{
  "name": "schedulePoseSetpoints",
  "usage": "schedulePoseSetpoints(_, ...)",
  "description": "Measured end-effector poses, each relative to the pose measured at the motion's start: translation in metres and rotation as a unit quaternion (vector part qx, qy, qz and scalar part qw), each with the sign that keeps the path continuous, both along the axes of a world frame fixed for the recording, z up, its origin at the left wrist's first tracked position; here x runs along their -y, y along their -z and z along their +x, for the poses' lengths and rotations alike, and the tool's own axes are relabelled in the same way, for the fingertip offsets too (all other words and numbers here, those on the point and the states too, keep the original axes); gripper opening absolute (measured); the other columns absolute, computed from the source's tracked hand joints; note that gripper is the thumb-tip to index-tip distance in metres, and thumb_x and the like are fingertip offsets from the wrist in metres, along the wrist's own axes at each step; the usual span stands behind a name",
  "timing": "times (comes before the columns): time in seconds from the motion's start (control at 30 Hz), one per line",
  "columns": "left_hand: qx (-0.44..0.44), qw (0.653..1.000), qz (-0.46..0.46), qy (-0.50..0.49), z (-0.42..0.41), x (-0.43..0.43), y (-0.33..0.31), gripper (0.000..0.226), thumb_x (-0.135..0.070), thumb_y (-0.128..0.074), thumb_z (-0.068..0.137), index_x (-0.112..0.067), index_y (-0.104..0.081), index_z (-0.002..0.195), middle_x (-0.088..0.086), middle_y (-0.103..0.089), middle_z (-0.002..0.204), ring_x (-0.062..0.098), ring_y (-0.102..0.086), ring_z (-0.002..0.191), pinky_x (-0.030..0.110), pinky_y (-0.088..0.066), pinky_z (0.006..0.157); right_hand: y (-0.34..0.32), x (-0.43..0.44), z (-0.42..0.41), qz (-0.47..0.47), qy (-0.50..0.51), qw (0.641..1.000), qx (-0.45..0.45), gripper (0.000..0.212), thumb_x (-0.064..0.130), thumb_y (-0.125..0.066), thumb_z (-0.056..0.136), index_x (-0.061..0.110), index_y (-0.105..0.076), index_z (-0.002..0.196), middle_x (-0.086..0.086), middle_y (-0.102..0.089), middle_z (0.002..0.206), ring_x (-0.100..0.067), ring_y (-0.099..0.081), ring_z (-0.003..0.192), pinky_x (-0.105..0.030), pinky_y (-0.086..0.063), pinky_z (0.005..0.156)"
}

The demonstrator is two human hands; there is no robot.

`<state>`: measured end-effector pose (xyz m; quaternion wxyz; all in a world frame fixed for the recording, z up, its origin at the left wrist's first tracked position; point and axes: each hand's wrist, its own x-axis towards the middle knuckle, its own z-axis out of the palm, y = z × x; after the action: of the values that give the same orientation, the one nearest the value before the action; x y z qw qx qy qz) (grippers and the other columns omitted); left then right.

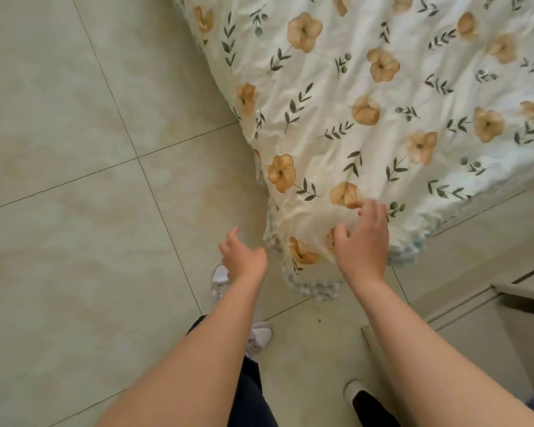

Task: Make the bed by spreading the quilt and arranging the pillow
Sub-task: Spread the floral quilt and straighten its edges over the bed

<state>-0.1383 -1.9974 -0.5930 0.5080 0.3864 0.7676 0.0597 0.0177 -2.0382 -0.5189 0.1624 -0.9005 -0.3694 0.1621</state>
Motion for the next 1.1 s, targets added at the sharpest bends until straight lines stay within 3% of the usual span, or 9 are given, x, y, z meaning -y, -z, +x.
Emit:
schedulePoseSetpoints(0.1, 0.156, 0.978, 0.139, 0.001, 0.011, -0.04, -0.003, 0.056, -0.005, -0.042, 0.093, -0.031, -0.04, 0.143, -0.009, -0.038, 0.148, 0.011, -0.035, 0.137, 0.036, -0.032, 0.113, 0.02, -0.05, -0.006, -0.028, -0.158, 0.985, 0.063, 0.047, 0.011, -0.054, 0.086, 0.019, -0.044, 0.132, -0.006, -0.029, 0.152, -0.027, -0.027, 0.141, -0.045, -0.03, 0.109)
schedulePoseSetpoints(0.23, 0.28, 0.939, 0.198, -0.006, 0.054, -0.102, 0.012, 0.053, -0.025, -0.037, 0.102, -0.037, -0.02, 0.15, -0.011, -0.013, 0.16, 0.004, -0.01, 0.145, 0.026, -0.013, 0.115, 0.048, -0.1, 0.0, 0.037, -0.141, 0.984, 0.102, 0.056, 0.012, -0.043, 0.091, 0.023, -0.031, 0.144, -0.006, -0.017, 0.159, -0.026, -0.013, 0.148, -0.045, -0.018, 0.117)
schedulePoseSetpoints(0.33, 0.225, 0.938, 0.003, 0.265, 0.072, -0.073, 0.08, 0.056, -0.037, -0.026, 0.104, -0.027, -0.002, 0.154, 0.002, 0.003, 0.163, 0.016, 0.0, 0.149, 0.033, -0.005, 0.119, 0.079, -0.099, 0.004, 0.002, -0.135, 0.986, 0.099, 0.055, 0.017, -0.041, 0.095, 0.02, -0.026, 0.148, -0.008, -0.015, 0.161, -0.026, -0.01, 0.149, -0.049, -0.016, 0.119)
schedulePoseSetpoints(0.43, 0.108, 0.845, -0.222, 0.475, 0.029, -0.017, 0.122, 0.046, -0.017, -0.035, 0.102, -0.016, -0.034, 0.148, 0.012, -0.033, 0.154, 0.028, -0.033, 0.14, 0.035, -0.028, 0.113, 0.1, -0.096, 0.002, -0.085, -0.265, 0.944, 0.177, 0.068, 0.016, -0.053, 0.089, 0.015, -0.025, 0.151, -0.009, -0.015, 0.162, -0.027, -0.009, 0.15, -0.05, -0.01, 0.12)
schedulePoseSetpoints(0.63, 0.112, 0.946, -0.16, 0.258, -0.021, -0.035, 0.133, 0.038, -0.013, -0.041, 0.098, -0.019, -0.052, 0.133, 0.003, -0.052, 0.139, 0.02, -0.05, 0.124, 0.023, -0.04, 0.096, 0.095, -0.22, 0.007, -0.002, -0.404, 0.872, 0.277, 0.062, 0.017, -0.04, 0.092, 0.014, -0.023, 0.152, -0.01, -0.013, 0.162, -0.028, -0.008, 0.15, -0.045, -0.009, 0.121)
schedulePoseSetpoints(0.73, 0.155, 0.979, -0.087, 0.095, -0.008, -0.094, 0.127, 0.034, -0.01, -0.044, 0.097, -0.015, -0.052, 0.129, 0.005, -0.054, 0.135, 0.017, -0.052, 0.112, 0.024, -0.04, 0.087, 0.124, -0.239, -0.005, -0.272, -0.474, 0.759, 0.355, 0.058, 0.032, -0.027, 0.098, 0.01, -0.021, 0.152, -0.015, -0.02, 0.16, -0.031, -0.011, 0.149, -0.053, -0.008, 0.118)
schedulePoseSetpoints(0.87, 0.213, 0.977, -0.008, 0.015, 0.002, -0.17, 0.091, 0.041, -0.015, -0.045, 0.098, -0.019, -0.044, 0.139, 0.003, -0.042, 0.145, 0.016, -0.045, 0.123, 0.024, -0.035, 0.096, 0.156, -0.181, -0.049, -0.519, -0.599, 0.584, 0.176, 0.035, 0.017, -0.038, 0.097, 0.014, -0.06, 0.123, -0.006, -0.063, 0.118, -0.028, -0.06, 0.109, -0.034, -0.043, 0.082)
schedulePoseSetpoints(1.0, 0.237, 0.964, 0.104, 0.064, 0.019, -0.241, 0.054, 0.051, -0.019, -0.039, 0.102, -0.029, -0.025, 0.15, -0.004, -0.021, 0.159, 0.011, -0.028, 0.138, 0.029, -0.026, 0.11, 0.139, -0.168, -0.062, -0.477, -0.653, 0.582, 0.089, 0.032, 0.018, -0.037, 0.098, 0.014, -0.057, 0.123, -0.008, -0.063, 0.117, -0.029, -0.061, 0.103, -0.035, -0.039, 0.067)
schedulePoseSetpoints(1.1, 0.183, 0.946, 0.221, 0.152, 0.049, -0.308, 0.05, 0.06, -0.03, -0.035, 0.103, -0.032, -0.004, 0.153, -0.004, 0.004, 0.162, 0.019, -0.001, 0.149, 0.043, -0.006, 0.119, 0.131, -0.179, -0.041, -0.348, -0.656, 0.667, 0.052, 0.02, 0.013, -0.038, 0.097, 0.014, -0.057, 0.104, -0.005, -0.06, 0.089, -0.029, -0.059, 0.08, -0.033, -0.034, 0.058)
